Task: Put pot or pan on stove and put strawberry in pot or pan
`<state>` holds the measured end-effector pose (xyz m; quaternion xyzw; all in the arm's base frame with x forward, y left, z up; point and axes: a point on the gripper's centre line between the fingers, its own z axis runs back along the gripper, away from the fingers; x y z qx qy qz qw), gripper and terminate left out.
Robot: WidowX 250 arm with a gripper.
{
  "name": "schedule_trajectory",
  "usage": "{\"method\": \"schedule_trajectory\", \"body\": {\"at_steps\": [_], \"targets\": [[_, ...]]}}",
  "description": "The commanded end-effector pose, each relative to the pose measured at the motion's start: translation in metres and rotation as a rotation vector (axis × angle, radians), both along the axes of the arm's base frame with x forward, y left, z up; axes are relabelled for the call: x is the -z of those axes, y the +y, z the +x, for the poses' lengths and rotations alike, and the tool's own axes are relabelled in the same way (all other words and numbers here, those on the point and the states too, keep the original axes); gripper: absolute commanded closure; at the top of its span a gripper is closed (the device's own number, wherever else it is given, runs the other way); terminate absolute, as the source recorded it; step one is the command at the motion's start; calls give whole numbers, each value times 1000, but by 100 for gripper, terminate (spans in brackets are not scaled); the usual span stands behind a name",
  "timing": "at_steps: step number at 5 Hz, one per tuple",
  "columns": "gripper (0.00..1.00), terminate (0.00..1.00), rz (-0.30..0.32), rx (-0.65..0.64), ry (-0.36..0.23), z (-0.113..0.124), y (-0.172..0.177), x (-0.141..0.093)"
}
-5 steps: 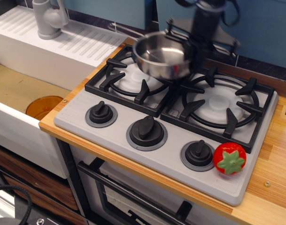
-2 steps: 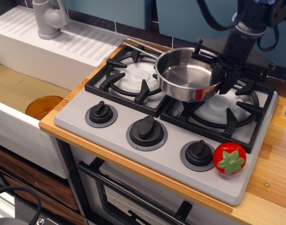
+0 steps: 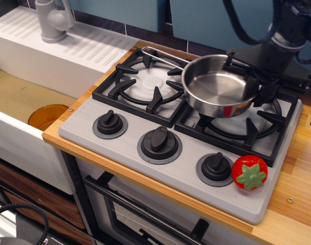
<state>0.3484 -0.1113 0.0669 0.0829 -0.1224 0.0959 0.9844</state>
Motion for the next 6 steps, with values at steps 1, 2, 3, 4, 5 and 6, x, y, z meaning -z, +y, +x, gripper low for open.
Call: {"method": "schedule_trajectory", "body": {"at_steps": [1, 2, 3, 4, 5, 6], "targets": [[100, 0, 8, -15, -58, 19, -6, -4], [100, 0, -2, -11, -72, 25, -5, -2], [100, 0, -3, -2, -83, 29, -2, 0], [0, 0, 3, 17, -76, 30, 1, 0], [0, 0, -6, 18, -68, 29, 3, -5], [0, 0, -4, 23, -52, 28, 4, -12]]}}
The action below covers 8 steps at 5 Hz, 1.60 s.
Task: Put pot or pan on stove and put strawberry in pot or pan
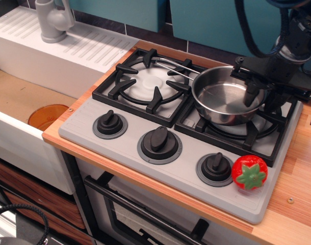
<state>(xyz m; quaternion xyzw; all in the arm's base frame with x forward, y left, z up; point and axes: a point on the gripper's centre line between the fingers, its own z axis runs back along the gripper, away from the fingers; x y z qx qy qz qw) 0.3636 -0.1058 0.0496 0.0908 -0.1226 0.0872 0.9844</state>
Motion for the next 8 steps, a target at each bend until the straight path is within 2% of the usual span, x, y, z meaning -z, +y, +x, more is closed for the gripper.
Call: {"method": "schedule_trajectory", "body": {"at_steps": [1, 4, 5, 8], "targets": [[0, 0, -29, 12, -31, 10, 1, -42], [0, 0, -40, 61, 25, -3, 11, -83], [0, 0, -80, 51, 48, -16, 13, -76], [0, 0, -71, -15, 72, -54, -13, -60]]}}
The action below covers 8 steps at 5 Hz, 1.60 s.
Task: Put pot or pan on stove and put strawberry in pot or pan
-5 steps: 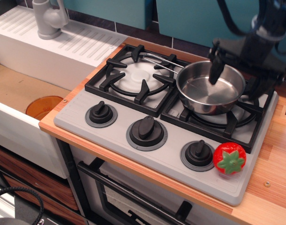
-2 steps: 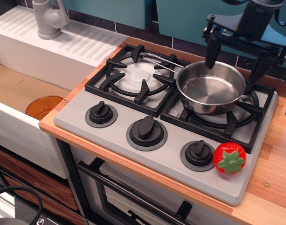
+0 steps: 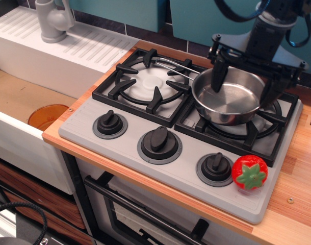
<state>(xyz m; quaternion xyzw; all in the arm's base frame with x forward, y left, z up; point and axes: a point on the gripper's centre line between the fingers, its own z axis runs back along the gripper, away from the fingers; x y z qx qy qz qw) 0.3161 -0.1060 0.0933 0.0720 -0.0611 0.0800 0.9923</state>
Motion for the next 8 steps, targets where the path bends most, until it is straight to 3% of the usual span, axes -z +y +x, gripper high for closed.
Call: {"method": "schedule_trajectory", "body": {"at_steps": [1, 5, 8], "targets": [[0, 0, -13, -48, -43, -18, -24, -14], [0, 0, -1, -74, -84, -49, -36, 21], [0, 0, 3, -79, -131, -49, -43, 50]]}}
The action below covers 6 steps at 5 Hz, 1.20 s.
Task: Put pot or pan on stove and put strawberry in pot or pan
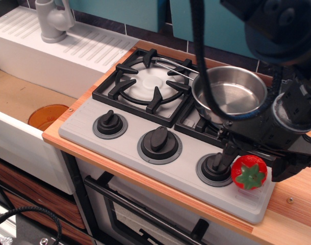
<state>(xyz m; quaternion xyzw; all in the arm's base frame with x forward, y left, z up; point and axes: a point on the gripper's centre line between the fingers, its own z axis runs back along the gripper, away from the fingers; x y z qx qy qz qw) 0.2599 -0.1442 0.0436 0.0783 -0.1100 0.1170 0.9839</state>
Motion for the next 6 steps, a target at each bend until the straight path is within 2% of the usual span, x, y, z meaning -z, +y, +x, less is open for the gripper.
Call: {"method": "schedule_trajectory", "body": {"at_steps": [1, 2, 3, 5, 6], "targets": [[0, 0, -14, -7, -43, 7, -8, 6], [0, 0, -20, -3, -48, 8, -6, 12], [100, 0, -24, 1, -46, 9, -4, 13], [100, 0, -23, -5, -51, 15, -4, 11], [100, 0, -19, 4, -15, 18, -1, -16]]}}
